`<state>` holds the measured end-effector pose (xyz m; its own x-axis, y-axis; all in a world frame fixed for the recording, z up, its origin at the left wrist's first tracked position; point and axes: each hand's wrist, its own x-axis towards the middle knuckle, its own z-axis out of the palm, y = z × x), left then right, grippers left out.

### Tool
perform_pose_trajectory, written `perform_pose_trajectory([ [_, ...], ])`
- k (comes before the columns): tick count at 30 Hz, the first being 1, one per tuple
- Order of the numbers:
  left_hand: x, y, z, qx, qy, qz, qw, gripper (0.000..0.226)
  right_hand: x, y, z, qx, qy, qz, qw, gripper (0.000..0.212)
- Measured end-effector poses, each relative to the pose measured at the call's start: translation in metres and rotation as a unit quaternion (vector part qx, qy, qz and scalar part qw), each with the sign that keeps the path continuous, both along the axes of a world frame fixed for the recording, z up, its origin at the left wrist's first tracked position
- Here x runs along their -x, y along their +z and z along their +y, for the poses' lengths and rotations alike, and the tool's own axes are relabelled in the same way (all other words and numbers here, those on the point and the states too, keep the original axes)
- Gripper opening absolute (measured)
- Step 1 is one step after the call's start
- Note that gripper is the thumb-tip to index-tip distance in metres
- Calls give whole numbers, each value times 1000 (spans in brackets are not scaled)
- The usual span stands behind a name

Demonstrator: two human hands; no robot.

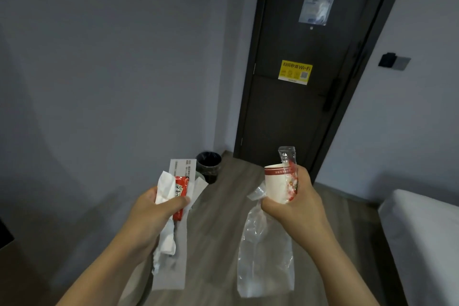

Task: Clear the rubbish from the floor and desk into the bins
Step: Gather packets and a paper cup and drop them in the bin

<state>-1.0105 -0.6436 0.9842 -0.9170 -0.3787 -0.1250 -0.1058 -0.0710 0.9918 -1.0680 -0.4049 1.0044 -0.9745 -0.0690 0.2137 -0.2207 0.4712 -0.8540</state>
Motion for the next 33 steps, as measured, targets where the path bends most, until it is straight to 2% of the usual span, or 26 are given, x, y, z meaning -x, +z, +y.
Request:
perform_pose_trajectory([
  [5, 112, -11, -19, 25, 44, -10, 999, 13, 118, -16, -17, 10, 13, -3, 1000, 61],
  [11, 248, -1, -40, 47, 30, -5, 998, 13, 260, -11, -32, 32, 33, -2, 999, 63],
  [18, 375, -13, -65, 64, 47, -20, 997, 13, 388, -25, -60, 28, 31, -7, 999, 63],
  [26, 555, -52, -126, 26, -1, -45, 999, 17, 558, -54, -110, 7, 7, -32, 999, 65],
  [33, 718, -49, -181, 23, -25, -60, 998, 17, 697, -61, -167, -8, -12, -76, 997, 64],
])
